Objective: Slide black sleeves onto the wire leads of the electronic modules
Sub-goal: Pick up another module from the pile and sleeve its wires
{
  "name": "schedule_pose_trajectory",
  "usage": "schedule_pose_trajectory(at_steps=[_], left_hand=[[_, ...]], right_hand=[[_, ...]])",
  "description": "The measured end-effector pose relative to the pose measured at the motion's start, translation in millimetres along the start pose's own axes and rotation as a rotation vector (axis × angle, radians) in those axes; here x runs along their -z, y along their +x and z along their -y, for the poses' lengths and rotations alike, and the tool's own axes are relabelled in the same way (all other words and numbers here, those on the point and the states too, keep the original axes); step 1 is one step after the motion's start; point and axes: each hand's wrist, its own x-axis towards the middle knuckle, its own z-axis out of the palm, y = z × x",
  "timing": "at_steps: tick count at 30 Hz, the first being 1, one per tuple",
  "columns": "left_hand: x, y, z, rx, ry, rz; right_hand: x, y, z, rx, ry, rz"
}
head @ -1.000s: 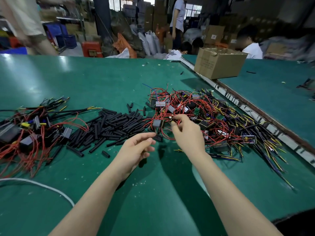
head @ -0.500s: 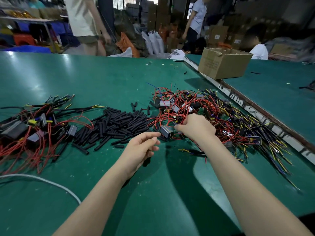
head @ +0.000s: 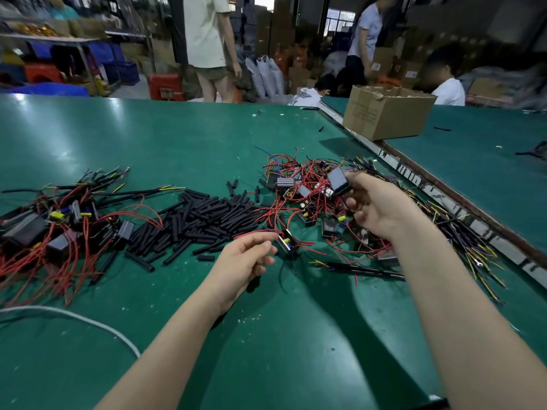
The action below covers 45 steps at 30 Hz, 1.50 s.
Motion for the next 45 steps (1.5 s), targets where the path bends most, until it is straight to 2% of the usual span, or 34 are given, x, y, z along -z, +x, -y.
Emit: schedule_pose_trajectory(at_steps=[6,9,14,16,17,19,22,23,24,26,29,31,33,37,39,41,42,43,45], left_hand=[[-3,-5,-6,-0.014,0.023,0.101],[-5,-8,-11,-0.008,-0.024,0.153],[-1,-7,-15,0.031,-0.164,0.132],[1,-6,-15,0.048,-0.197,0.125],[2,-5,-15,0.059,-0.223,0.127],[3,-3,-15,0.084,-0.283,0.139],[2,-1,-14,0.112,-0.343,0.157],[1,-1,-13,0.11,-0.35,0.156],[1,-1,-11,0.1,-0.335,0.149],[1,-3,-8,0.075,-0.241,0.134],[2,-4,-2,0.052,-0.147,0.139],[2,-3,0,0.055,-0.117,0.136],[3,-3,0,0.056,-0.106,0.129],[5,-3,-1,0.054,-0.118,0.118],[4,-4,-2,0.058,-0.114,0.113],[3,-4,-2,0.057,-0.1,0.101],[2,-4,-3,0.052,-0.099,0.097],[2,-4,-4,0.048,-0.103,0.098],[2,-4,-5,0.046,-0.117,0.109]], right_hand=[[10,-5,16,0.248,-0.025,0.024],[7,-7,17,0.307,0.072,0.044],[3,-10,29,0.421,0.312,0.079],[2,-14,36,0.465,0.335,0.1],[-1,-18,36,0.483,0.214,0.104],[-11,-26,22,0.534,-0.278,0.168],[-28,-38,-11,0.501,-0.76,0.558],[-31,-41,-22,0.514,-0.885,0.66],[-33,-43,-29,0.556,-0.982,0.692],[-31,-43,-36,0.619,-1.004,0.575],[-19,-40,-34,0.621,-0.859,0.325],[-2,-36,-32,0.622,-0.85,0.242],[17,-34,-28,0.565,-0.925,0.318],[42,-35,-30,0.383,-1.275,0.624],[44,-34,-36,0.396,-1.588,0.606],[41,-34,-37,0.55,-1.756,0.487],[39,-34,-35,0.653,-1.674,0.409],[38,-36,-31,0.729,-1.462,0.312],[37,-39,-14,0.777,-0.836,0.082]])
